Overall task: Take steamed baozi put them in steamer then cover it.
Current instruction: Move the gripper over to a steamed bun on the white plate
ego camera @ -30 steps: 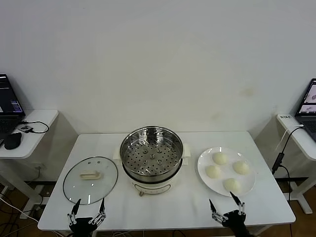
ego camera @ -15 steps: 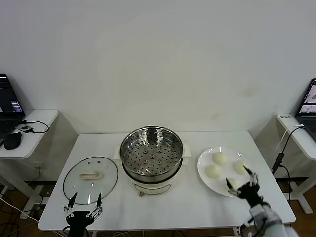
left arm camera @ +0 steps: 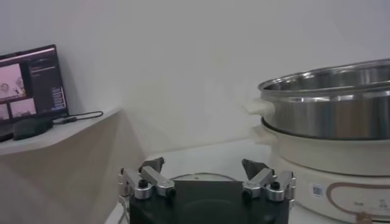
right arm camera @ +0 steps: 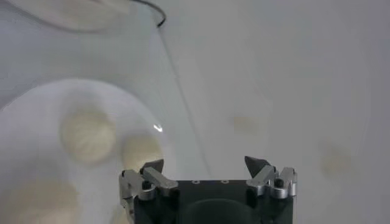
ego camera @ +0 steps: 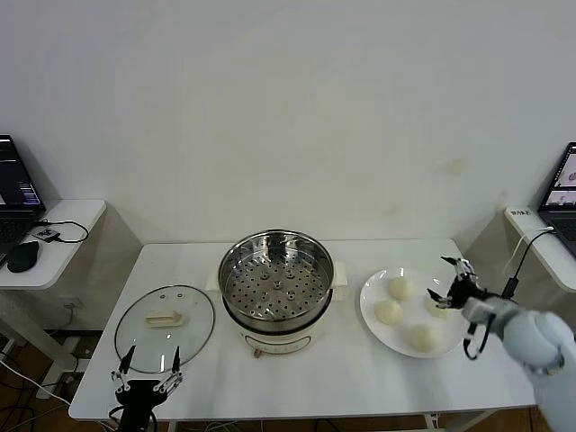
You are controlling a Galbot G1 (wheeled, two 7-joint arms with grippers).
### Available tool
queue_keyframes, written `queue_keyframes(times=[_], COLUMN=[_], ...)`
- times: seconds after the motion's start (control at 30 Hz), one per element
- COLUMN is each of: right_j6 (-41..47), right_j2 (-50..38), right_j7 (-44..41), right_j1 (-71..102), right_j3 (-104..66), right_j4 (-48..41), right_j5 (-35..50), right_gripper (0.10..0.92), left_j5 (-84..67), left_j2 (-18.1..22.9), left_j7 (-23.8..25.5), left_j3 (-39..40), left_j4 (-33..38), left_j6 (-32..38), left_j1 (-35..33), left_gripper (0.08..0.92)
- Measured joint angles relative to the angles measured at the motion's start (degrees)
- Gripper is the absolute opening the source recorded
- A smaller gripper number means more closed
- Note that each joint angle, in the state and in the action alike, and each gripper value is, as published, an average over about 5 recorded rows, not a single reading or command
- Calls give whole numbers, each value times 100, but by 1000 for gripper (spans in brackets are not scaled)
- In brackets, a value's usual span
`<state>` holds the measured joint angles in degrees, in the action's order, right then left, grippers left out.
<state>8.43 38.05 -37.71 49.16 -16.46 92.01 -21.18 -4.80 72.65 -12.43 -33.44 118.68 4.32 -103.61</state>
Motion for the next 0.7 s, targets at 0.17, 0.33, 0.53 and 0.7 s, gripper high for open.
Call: queue_keyframes(times=[0.17, 0.33, 0.53, 0.7], right_j6=[-128, -288, -396, -479], right_j2=[-82, -20, 188, 443], right_j7=[-733, -1354, -1803, -1981], right_j1=[-1253, -2272, -3168, -3624], right_j3=[1180, 2222, 3237, 3790], right_j4=[-717, -1359, -2028, -2537], right_j5=[31, 20, -88, -176], right_gripper=[823, 823, 823, 823], left_j5=[44, 69, 71, 71], left_j2=[7, 1, -20, -50], left_j7=[11, 18, 12, 18], left_j3=[-52, -77, -117, -181], left_j4=[1, -32, -83, -107], left_j6=[-1, -8, -8, -8], left_j1=[-8, 14, 45, 66], left_gripper=[823, 823, 823, 823])
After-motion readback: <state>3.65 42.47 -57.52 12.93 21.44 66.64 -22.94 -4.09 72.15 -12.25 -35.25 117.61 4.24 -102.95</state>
